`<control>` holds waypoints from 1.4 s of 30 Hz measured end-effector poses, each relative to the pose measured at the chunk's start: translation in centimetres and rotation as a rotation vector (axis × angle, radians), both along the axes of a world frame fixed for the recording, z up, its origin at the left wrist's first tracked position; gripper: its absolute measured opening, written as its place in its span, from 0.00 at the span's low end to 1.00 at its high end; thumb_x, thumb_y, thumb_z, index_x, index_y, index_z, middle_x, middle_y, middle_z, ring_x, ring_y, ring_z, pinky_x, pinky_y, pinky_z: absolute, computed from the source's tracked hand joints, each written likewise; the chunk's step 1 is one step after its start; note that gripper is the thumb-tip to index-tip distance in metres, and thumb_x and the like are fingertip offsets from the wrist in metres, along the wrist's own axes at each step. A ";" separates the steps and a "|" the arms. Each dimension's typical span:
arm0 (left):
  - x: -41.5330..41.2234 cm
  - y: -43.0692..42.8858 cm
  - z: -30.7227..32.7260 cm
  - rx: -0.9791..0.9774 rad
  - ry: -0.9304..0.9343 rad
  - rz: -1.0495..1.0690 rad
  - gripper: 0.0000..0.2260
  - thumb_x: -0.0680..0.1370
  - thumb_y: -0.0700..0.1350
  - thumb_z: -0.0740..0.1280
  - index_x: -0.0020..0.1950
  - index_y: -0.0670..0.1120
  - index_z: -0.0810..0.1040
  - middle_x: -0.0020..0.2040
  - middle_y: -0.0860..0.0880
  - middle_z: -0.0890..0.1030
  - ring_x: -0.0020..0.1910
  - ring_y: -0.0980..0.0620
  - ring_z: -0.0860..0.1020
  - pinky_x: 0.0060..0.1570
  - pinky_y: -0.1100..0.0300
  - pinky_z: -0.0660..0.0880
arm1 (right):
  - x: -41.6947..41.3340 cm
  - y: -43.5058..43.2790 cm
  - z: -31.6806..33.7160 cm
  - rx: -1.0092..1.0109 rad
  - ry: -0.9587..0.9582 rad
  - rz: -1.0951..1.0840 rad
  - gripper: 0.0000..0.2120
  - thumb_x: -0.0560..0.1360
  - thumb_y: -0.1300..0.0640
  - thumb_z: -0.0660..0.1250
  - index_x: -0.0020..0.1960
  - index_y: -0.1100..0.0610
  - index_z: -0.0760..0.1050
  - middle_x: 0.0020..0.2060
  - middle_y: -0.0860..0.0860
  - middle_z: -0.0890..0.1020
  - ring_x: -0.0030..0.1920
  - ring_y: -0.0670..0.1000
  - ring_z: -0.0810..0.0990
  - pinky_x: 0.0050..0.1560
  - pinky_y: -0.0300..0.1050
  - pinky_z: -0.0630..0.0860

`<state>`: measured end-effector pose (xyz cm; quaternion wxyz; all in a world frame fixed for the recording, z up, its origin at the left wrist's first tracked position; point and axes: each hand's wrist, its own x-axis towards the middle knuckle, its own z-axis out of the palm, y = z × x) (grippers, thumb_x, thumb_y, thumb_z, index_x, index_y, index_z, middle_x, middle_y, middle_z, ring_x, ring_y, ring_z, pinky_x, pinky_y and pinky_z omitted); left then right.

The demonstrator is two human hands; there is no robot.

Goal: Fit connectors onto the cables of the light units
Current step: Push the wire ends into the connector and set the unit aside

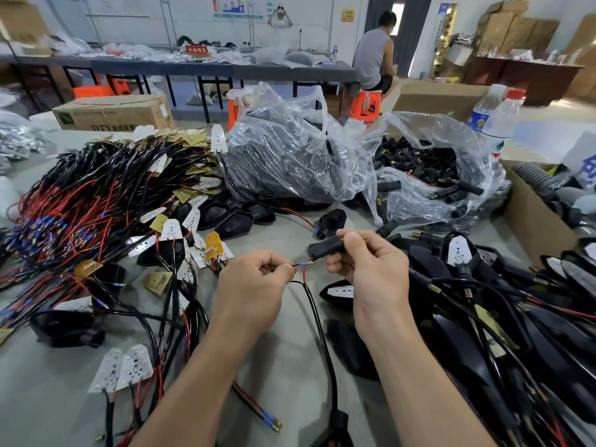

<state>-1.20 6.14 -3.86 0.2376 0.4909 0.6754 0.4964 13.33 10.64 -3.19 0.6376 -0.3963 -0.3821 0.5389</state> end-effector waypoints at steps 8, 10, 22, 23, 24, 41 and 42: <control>-0.4 0.1 -0.1 0.008 -0.055 0.057 0.08 0.74 0.44 0.74 0.35 0.54 0.85 0.26 0.59 0.77 0.27 0.61 0.72 0.29 0.70 0.66 | 0.1 0.0 0.0 0.011 -0.003 -0.025 0.11 0.81 0.67 0.64 0.44 0.61 0.82 0.33 0.57 0.82 0.29 0.52 0.79 0.30 0.40 0.77; -0.2 -0.1 0.0 0.018 -0.035 0.032 0.09 0.74 0.43 0.75 0.36 0.56 0.84 0.25 0.58 0.75 0.26 0.60 0.70 0.28 0.69 0.65 | 0.0 0.0 0.0 0.014 -0.001 -0.024 0.11 0.81 0.67 0.64 0.43 0.61 0.82 0.33 0.56 0.83 0.29 0.52 0.79 0.31 0.40 0.77; 0.0 -0.2 0.0 0.054 0.066 0.049 0.10 0.73 0.42 0.74 0.33 0.52 0.83 0.23 0.59 0.74 0.25 0.60 0.71 0.26 0.70 0.65 | 0.0 -0.2 0.2 0.032 -0.020 0.014 0.10 0.81 0.67 0.65 0.44 0.62 0.82 0.32 0.56 0.83 0.29 0.51 0.79 0.31 0.39 0.78; 0.0 -0.2 0.0 0.064 0.058 0.050 0.10 0.73 0.42 0.74 0.33 0.53 0.84 0.24 0.60 0.74 0.25 0.60 0.71 0.27 0.71 0.65 | 0.1 -0.2 0.2 0.041 -0.038 0.011 0.10 0.81 0.67 0.65 0.44 0.61 0.83 0.32 0.56 0.83 0.28 0.51 0.79 0.31 0.40 0.78; 0.0 -0.3 0.1 0.078 0.050 0.050 0.11 0.73 0.42 0.75 0.32 0.53 0.84 0.24 0.60 0.75 0.25 0.61 0.71 0.27 0.71 0.65 | 0.1 -0.2 0.2 0.050 -0.054 0.007 0.10 0.80 0.68 0.65 0.44 0.61 0.83 0.32 0.55 0.83 0.28 0.51 0.79 0.32 0.40 0.78; -0.4 -0.3 0.4 0.119 -0.285 0.022 0.08 0.70 0.44 0.80 0.38 0.59 0.88 0.34 0.53 0.86 0.34 0.60 0.80 0.42 0.61 0.75 | 0.2 -0.6 0.7 0.001 -0.012 0.053 0.08 0.80 0.68 0.66 0.45 0.63 0.82 0.32 0.53 0.84 0.28 0.50 0.80 0.33 0.39 0.80; -0.5 -0.3 0.3 0.098 -0.287 0.014 0.08 0.70 0.44 0.80 0.38 0.58 0.88 0.34 0.52 0.86 0.33 0.60 0.79 0.42 0.60 0.75 | 0.1 -0.7 0.7 -0.005 -0.010 0.065 0.08 0.80 0.68 0.66 0.45 0.63 0.82 0.32 0.53 0.84 0.29 0.50 0.80 0.33 0.39 0.80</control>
